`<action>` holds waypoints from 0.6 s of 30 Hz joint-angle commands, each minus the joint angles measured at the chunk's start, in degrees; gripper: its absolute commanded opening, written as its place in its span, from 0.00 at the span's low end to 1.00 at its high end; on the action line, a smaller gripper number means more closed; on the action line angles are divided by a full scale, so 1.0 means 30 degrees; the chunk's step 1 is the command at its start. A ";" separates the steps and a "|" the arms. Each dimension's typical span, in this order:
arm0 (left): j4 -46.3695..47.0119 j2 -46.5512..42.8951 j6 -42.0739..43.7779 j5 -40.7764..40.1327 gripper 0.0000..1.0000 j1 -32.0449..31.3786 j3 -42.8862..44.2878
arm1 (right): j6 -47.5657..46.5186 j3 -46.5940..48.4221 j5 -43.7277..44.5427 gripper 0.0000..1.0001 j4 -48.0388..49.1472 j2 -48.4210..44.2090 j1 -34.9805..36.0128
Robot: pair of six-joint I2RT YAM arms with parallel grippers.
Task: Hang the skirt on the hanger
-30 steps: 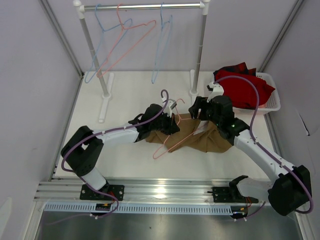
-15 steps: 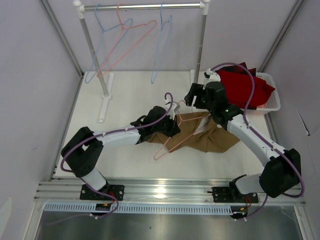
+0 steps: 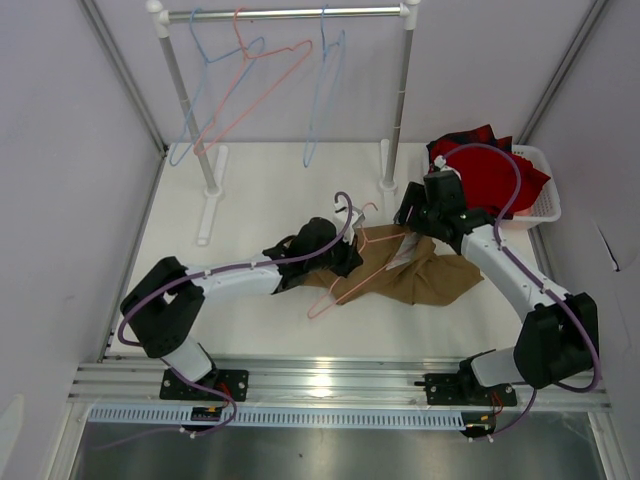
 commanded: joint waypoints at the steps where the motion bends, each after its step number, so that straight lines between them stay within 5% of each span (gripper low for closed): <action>1: 0.1522 -0.0911 0.0597 -0.0402 0.00 -0.0127 -0.0298 | 0.0057 0.0028 -0.0198 0.68 -0.0596 0.0311 0.0010; 18: 0.2518 -0.1116 0.1300 -0.1399 0.00 -0.0713 -0.0796 | 0.1931 0.0058 -0.1458 0.60 -0.0949 0.3241 0.0068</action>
